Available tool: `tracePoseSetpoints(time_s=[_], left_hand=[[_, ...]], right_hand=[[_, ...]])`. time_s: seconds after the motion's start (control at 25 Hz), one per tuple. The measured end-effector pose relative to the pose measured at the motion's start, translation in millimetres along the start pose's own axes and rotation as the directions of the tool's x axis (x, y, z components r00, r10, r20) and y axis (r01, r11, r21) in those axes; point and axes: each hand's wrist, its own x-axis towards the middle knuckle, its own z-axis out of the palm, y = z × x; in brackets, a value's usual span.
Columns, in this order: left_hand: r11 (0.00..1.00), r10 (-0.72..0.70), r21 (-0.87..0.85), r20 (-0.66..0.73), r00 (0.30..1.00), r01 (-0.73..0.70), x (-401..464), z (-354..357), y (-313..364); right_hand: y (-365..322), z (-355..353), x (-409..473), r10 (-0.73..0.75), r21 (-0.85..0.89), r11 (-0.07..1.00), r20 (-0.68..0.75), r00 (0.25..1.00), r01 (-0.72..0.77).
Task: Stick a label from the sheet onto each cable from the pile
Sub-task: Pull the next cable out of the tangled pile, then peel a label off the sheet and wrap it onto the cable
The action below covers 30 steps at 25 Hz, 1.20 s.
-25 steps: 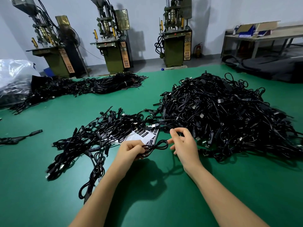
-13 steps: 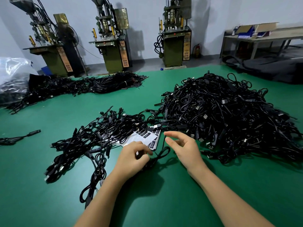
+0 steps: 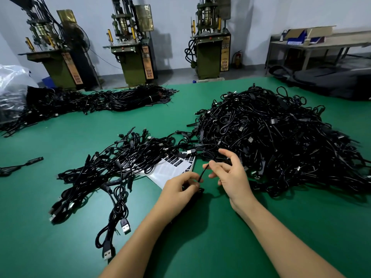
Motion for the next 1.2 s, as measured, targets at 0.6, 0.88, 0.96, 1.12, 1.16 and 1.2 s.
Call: tracePoseSetpoints(time_s=[0.6,0.88,0.96,1.12,1.16,1.2], left_hand=[[0.800,0.285,0.563,-0.051,0.957,-0.209,0.7,-18.0,-1.9],[0.787,0.255,0.587,-0.029,0.966,-0.190,-10.8,23.4,16.8],[0.852,0.228,0.492,-0.042,0.973,-0.178,-9.2,29.7,16.1],[0.954,0.142,0.282,-0.121,0.982,-0.103,-4.0,21.7,14.2],[0.977,0.082,0.207,-0.129,0.988,-0.054,-3.7,18.2,14.4],[0.992,0.017,0.125,-0.138,0.990,0.000,-3.3,14.6,15.2]], right_hand=[[-3.7,-5.6,4.7,0.074,0.048,0.996,0.011,0.997,-0.074],[3.6,0.8,2.3,0.012,-0.131,0.991,-0.016,1.000,-0.014],[3.4,0.7,1.8,-0.007,-0.142,0.990,-0.002,1.000,0.007],[1.0,-1.6,1.9,-0.006,-0.090,0.996,0.057,0.998,0.011],[0.3,-1.7,1.5,-0.019,-0.091,0.996,0.067,0.998,0.025],[-0.5,-1.5,0.4,-0.033,-0.097,0.994,0.081,0.996,0.041]])
